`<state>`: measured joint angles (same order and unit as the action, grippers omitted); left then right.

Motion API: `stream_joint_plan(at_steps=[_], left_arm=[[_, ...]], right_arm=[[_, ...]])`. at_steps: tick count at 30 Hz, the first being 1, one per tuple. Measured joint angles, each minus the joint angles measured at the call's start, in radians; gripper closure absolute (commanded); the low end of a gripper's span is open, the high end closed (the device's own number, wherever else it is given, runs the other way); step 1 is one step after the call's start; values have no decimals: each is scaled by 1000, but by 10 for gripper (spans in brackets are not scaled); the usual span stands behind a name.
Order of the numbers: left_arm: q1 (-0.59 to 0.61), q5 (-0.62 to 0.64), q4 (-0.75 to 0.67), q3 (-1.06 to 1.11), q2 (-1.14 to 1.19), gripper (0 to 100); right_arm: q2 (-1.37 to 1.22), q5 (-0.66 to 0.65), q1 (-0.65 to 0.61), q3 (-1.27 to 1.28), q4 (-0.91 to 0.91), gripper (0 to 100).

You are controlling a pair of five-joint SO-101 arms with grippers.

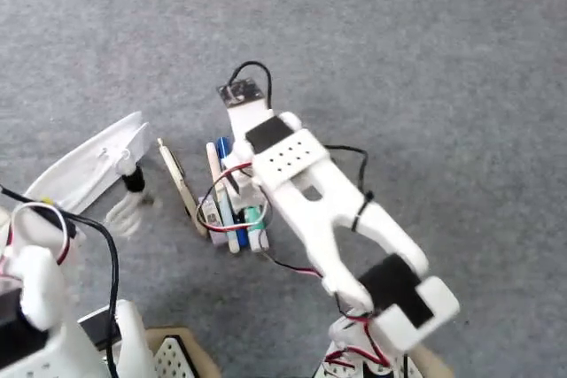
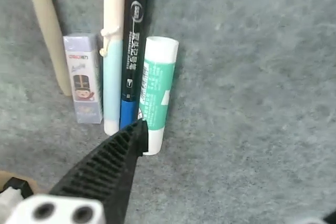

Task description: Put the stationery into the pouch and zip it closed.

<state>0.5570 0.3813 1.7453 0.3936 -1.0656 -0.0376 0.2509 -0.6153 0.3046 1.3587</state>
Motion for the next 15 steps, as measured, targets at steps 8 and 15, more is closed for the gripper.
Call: stream_joint_plan(at_steps=[8,15], left_arm=[[0,-2,0,0,6,972],[0,-3,0,0,6,972]], right_arm=[[-218,0,-49,-94,-3,433],[-387,5,-48,-249,9,462]])
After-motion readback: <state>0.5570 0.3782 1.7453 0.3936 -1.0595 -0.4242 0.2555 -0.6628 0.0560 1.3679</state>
